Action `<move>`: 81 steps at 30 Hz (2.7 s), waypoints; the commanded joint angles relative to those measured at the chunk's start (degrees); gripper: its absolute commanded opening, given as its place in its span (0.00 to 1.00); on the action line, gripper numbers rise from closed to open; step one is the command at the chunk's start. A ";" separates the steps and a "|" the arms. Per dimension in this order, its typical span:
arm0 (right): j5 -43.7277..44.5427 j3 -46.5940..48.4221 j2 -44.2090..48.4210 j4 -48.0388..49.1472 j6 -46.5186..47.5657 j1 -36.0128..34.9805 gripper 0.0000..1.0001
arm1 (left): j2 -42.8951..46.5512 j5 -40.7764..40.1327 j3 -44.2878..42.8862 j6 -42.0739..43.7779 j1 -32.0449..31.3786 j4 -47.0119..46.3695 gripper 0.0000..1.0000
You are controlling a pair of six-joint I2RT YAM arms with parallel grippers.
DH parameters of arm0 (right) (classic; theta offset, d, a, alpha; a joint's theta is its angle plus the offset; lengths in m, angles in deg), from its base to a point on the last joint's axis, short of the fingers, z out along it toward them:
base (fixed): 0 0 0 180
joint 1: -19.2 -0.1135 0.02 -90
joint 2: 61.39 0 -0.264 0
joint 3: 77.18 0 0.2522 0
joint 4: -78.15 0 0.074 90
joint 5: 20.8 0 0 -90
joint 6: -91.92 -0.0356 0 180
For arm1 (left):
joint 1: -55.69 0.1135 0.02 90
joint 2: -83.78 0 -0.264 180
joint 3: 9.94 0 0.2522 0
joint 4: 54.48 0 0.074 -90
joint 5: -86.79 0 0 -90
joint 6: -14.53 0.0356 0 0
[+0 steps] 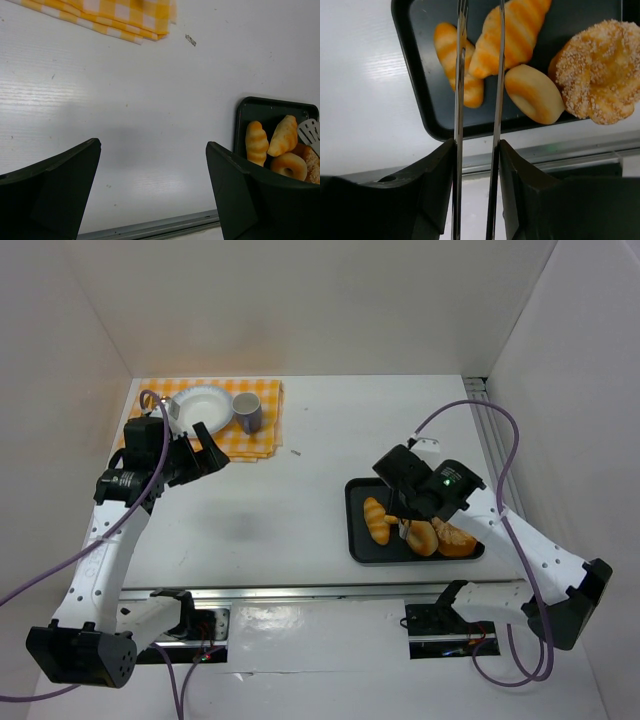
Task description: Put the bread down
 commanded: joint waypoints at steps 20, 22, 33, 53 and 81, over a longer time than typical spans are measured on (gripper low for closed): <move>-1.19 -2.99 -2.58 -4.23 -4.92 2.13 0.59 | -0.06 2.29 0.36 0.36 0.42 -2.71 1.00; -1.97 -3.61 -3.11 -2.49 -3.61 2.74 0.59 | -0.59 2.29 0.36 0.36 0.42 -2.71 1.00; -4.26 -5.20 -2.06 0.25 2.46 6.96 0.35 | -0.59 2.82 1.41 -0.17 0.42 -3.33 1.00; -4.87 7.63 -2.58 -3.96 6.77 8.19 0.00 | -4.45 0.63 -6.84 1.41 1.55 -2.19 1.00; -19.72 57.55 -41.85 36.49 32.86 -3.14 0.00 | -13.16 8.62 -26.53 -5.18 16.50 0.36 0.99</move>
